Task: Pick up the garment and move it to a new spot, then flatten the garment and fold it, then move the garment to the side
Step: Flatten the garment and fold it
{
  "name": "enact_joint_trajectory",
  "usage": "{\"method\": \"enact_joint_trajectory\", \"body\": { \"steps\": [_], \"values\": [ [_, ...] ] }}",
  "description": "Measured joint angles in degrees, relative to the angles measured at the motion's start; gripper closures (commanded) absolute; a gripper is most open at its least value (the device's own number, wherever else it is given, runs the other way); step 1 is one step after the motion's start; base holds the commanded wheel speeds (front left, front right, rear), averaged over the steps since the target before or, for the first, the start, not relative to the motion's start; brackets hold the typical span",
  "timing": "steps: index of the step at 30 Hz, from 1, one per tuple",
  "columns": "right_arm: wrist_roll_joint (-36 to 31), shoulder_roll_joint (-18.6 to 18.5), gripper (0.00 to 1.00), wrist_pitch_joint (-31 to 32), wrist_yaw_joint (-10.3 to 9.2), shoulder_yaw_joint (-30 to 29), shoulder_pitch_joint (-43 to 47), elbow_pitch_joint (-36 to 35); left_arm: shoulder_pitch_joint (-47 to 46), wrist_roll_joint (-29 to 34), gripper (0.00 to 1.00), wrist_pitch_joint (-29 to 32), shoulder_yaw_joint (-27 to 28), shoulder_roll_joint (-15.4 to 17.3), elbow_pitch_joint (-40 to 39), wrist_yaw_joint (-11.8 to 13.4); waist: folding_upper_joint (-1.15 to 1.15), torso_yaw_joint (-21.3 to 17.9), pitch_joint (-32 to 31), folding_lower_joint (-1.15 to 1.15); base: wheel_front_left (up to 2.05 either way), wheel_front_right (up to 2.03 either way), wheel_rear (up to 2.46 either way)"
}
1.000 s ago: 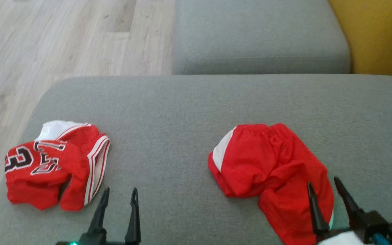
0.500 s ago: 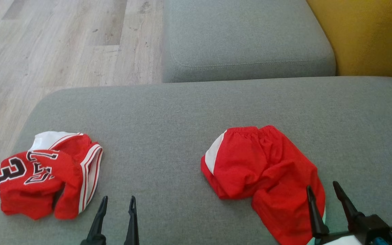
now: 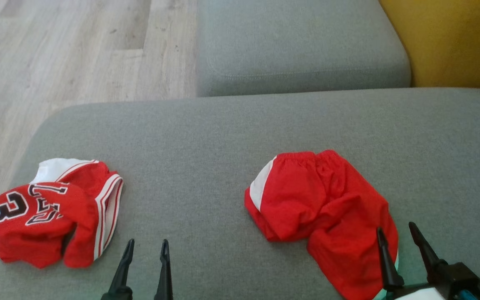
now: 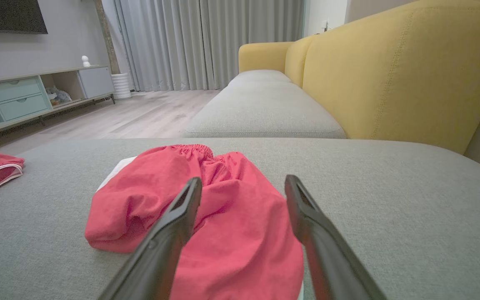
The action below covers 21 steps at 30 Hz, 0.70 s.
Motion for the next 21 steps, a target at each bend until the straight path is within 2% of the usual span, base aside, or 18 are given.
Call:
{"method": "enact_joint_trajectory", "body": {
  "steps": [6, 10, 13, 18, 21],
  "values": [
    [-0.21, -0.01, 0.00, 0.01, 0.00, -0.12, -3.28, 1.46, -0.53, 0.01, 0.00, 0.00, -1.48, -0.02, -1.44, -0.01, 0.00, -0.23, 2.97, 0.00, 0.00, 0.00, 0.00],
    [0.15, -0.24, 0.00, 0.00, 0.00, 0.12, -10.33, 3.77, -3.41, 0.01, 0.00, 0.00, -3.01, -0.02, -2.31, 0.00, 0.00, 0.10, 6.02, 0.00, 0.00, 0.00, 0.00],
    [1.68, -1.77, 0.00, 0.00, 0.01, 0.13, -16.53, 7.24, -6.34, 0.00, 0.00, 0.00, -4.10, -0.08, -3.00, 0.01, 0.00, 0.63, 8.98, 0.01, 0.00, 0.00, 0.00],
    [4.87, -7.56, 0.00, 0.01, 0.00, 1.48, -27.19, 20.62, -10.05, 0.00, 0.00, 0.00, -5.89, -0.13, -3.32, 0.08, 0.00, 1.94, 13.99, 0.02, 0.00, 0.00, 0.00],
    [9.93, -9.28, 0.00, 0.57, 0.00, 4.69, -31.47, 29.40, -11.20, -0.02, 0.00, 0.00, -7.00, -0.14, -3.36, 0.49, 0.00, 3.17, 16.13, 0.03, 0.00, 0.00, 0.00]
  ]
}}
